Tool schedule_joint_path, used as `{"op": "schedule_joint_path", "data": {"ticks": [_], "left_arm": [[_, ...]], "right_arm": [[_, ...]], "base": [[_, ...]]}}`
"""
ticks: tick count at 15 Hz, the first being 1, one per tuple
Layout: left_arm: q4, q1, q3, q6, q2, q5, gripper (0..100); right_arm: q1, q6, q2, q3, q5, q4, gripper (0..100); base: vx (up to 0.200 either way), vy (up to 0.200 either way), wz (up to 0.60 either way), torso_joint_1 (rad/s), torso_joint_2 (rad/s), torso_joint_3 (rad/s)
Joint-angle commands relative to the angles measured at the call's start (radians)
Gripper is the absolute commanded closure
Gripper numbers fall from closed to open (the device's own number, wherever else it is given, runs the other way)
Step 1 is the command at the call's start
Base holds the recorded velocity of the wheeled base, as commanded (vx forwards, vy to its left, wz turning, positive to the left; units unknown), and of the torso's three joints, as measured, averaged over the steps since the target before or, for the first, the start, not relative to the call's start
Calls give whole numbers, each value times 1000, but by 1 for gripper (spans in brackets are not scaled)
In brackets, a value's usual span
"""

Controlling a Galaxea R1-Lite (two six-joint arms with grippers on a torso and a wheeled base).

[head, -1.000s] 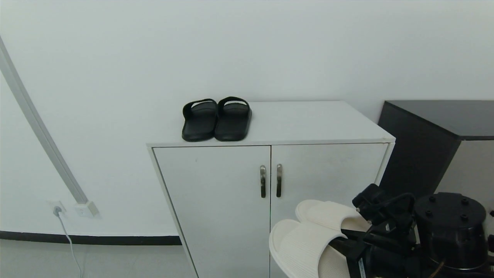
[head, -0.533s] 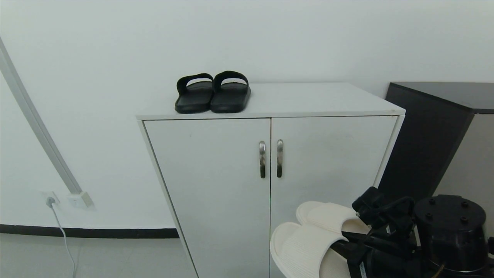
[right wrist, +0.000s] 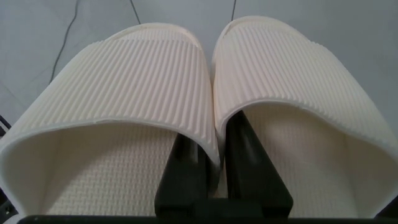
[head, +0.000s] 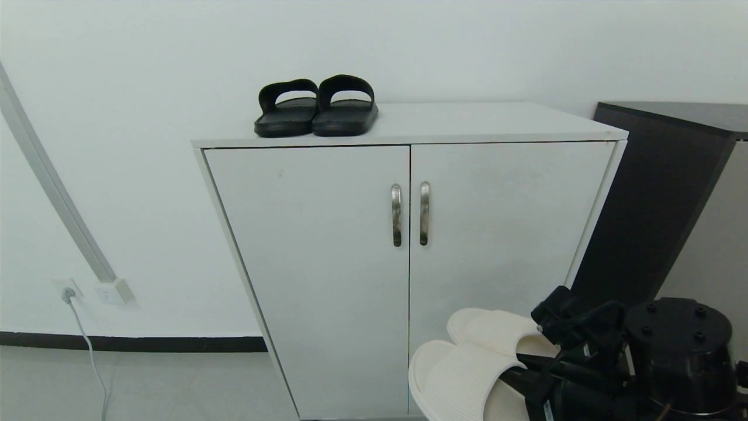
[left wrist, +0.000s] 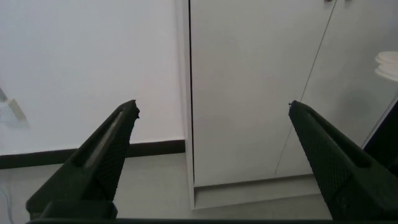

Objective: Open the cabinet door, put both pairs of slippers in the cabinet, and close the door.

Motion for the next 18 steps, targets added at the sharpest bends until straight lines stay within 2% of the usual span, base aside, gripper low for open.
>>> {"op": "schedule_joint_path", "data": {"ticks": [1, 3, 4, 5, 6, 7, 8, 11, 12, 13, 14, 15, 17, 18], "left_arm": [[1, 0, 0, 0, 8, 0, 0], [-1, 0, -15, 11, 16, -3, 0], [-1, -6, -121, -32, 80, -14, 0], [2, -20, -227, -149, 158, -34, 0], [-2, -34, -251, -127, 253, -83, 0], [-7, -35, -251, -58, 315, -135, 0], [-28, -38, -264, -31, 391, -199, 0], [-180, -40, -333, -25, 592, -347, 0], [-194, -41, -370, -23, 652, -409, 0], [-194, -48, -402, -8, 707, -457, 0], [-196, -61, -437, 29, 780, -488, 0], [-211, -84, -472, 52, 852, -497, 0], [-263, -179, -512, 55, 942, -494, 0], [-320, -262, -546, 52, 1030, -485, 0]], "right_arm": [[3, 0, 3, 1, -1, 0, 100], [3, 0, -3, 1, -3, -8, 100], [4, 0, -3, 4, -3, -8, 100], [4, -1, -3, 7, -1, -8, 100], [6, -1, -2, 6, -1, -10, 100], [9, -1, -3, 7, -3, -10, 100], [11, -1, -5, 7, -3, -11, 100], [14, 0, 0, 9, -1, -20, 100], [14, -1, 1, 9, -1, -20, 100], [14, -1, 3, 9, -1, -20, 100], [14, -1, 6, 7, -1, -20, 100], [14, -1, 6, 7, -1, -20, 100], [14, -1, 10, 7, -1, -22, 100], [14, -1, 13, 7, -1, -22, 100]], "base": [[0, 0, 0, 0, 0, 0], [0, 0, 0, 0, 0, 0], [0, 0, 0, -32, 163, 173], [0, 0, 0, -27, 90, 100], [0, 0, 0, -7, 66, 61], [0, 0, 0, 0, 0, 0], [0, 0, 0, 0, 0, 0], [0, 0, 0, 0, 0, 0], [0, 0, 0, 0, 0, 0], [0, 0, 0, 0, 0, 0], [0, 0, 0, 0, 0, 0], [0, 0, 0, 0, 0, 0], [0, 0, 0, 0, 0, 0], [0, 0, 0, 0, 0, 0]]}}
